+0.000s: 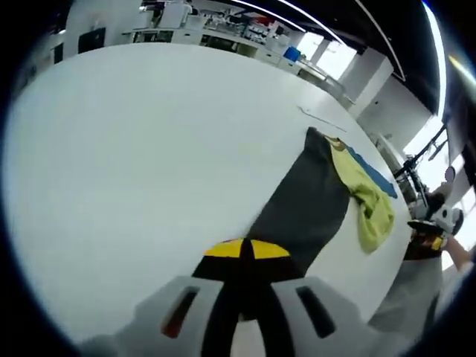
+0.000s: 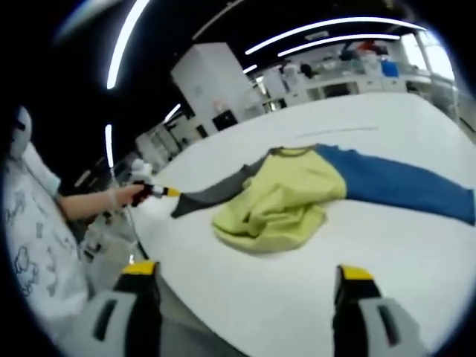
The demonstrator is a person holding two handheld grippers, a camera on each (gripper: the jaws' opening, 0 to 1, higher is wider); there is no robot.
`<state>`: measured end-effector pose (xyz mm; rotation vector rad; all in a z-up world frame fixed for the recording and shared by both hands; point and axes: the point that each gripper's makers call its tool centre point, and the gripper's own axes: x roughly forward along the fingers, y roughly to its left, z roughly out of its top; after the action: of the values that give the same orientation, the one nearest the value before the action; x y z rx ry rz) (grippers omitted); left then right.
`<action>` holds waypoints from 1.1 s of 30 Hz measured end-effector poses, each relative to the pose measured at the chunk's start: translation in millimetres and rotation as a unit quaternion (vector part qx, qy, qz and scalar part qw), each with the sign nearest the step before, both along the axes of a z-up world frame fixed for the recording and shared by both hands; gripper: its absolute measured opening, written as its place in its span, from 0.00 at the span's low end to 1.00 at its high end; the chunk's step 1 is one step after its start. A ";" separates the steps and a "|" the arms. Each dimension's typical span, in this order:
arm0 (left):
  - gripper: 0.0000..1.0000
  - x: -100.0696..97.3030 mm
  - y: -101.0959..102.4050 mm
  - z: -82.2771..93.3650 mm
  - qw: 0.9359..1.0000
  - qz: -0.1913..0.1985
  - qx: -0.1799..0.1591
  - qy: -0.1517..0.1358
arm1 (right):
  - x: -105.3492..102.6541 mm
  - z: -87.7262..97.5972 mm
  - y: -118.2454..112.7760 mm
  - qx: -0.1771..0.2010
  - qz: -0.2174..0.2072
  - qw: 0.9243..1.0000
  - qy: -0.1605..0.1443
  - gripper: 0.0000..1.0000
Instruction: Fold the garment on the visible template until the final outline fits inside the template.
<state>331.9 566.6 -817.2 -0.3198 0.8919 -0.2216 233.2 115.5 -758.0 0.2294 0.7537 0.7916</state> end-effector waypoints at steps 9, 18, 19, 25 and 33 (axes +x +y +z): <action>0.00 10.4 19.1 -12.0 1.000 0.021 -0.001 0.014 | -0.8 -3.0 -1.9 -0.006 -0.002 1.000 0.006 0.98; 0.00 17.5 31.3 -20.1 1.000 0.024 0.007 0.016 | -0.2 -3.8 -1.0 -0.008 -0.002 1.000 0.008 0.98; 0.00 17.2 31.0 -19.6 1.000 0.026 0.008 0.016 | -0.3 -3.7 -0.7 -0.008 -0.002 1.000 0.008 0.98; 0.00 14.0 35.3 -19.7 0.999 0.041 0.024 0.020 | -1.7 -2.7 -0.2 -0.008 -0.003 1.000 0.007 0.98; 0.00 15.5 49.4 -17.6 0.996 0.069 0.053 0.007 | -4.0 -3.3 -2.2 -0.007 -0.005 1.000 0.008 0.98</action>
<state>347.4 616.0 -834.9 -0.2832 0.8883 -0.0442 229.3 113.3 -761.4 0.2262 0.7718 0.7760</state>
